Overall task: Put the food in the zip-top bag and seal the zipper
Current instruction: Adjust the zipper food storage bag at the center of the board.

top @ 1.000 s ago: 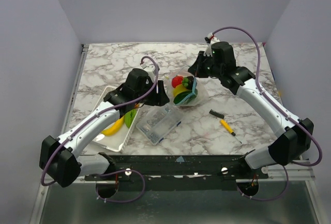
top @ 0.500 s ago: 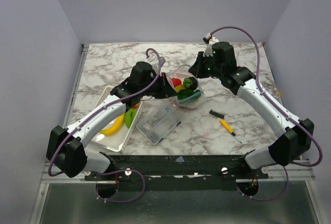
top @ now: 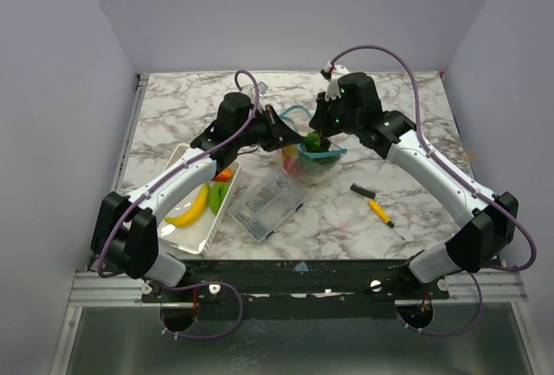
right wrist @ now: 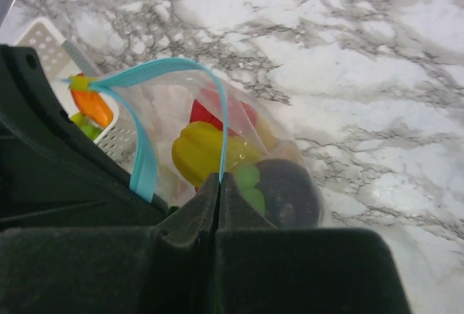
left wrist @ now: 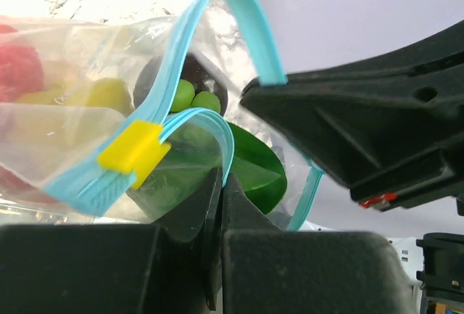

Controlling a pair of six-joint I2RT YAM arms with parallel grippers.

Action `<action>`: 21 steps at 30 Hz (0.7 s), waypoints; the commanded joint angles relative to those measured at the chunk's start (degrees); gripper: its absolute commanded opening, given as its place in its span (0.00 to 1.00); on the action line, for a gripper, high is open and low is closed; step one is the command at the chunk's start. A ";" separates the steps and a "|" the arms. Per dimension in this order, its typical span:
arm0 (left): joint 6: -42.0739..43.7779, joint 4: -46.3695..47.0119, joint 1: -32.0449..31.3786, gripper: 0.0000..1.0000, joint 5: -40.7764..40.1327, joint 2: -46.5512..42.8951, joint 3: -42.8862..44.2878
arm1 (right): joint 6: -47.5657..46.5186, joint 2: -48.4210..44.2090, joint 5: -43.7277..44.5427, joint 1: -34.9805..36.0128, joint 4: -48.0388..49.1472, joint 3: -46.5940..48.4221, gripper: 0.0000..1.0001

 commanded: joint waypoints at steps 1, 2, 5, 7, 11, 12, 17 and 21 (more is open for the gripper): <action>-2.17 3.35 0.38 0.00 1.72 -0.56 3.13 | -0.61 -0.28 8.13 0.19 -1.11 4.94 0.00; -1.62 2.00 0.38 0.00 0.86 -0.56 4.24 | -0.86 -0.21 9.15 0.15 -0.68 5.37 0.00; -0.48 -2.22 0.89 0.00 -2.26 -0.66 5.97 | -1.90 0.73 8.37 0.12 -0.12 6.14 0.00; -0.70 -2.81 1.46 0.00 -3.63 -0.43 5.81 | -2.49 1.11 3.38 0.11 0.46 5.43 0.00; -0.77 -6.46 2.39 0.00 -3.68 2.75 8.43 | -2.37 -0.22 -5.00 0.15 2.94 2.80 0.00; -0.59 -7.58 2.40 0.00 -4.19 3.30 9.09 | -2.32 -0.40 -5.93 0.13 3.16 2.39 0.00; -0.47 -5.50 2.43 0.00 -5.55 3.12 7.81 | -3.05 0.40 -7.32 0.13 0.43 1.90 0.01; -0.79 -5.24 2.40 0.00 -4.44 4.28 8.42 | -3.02 0.79 -8.29 0.17 -0.10 1.18 0.05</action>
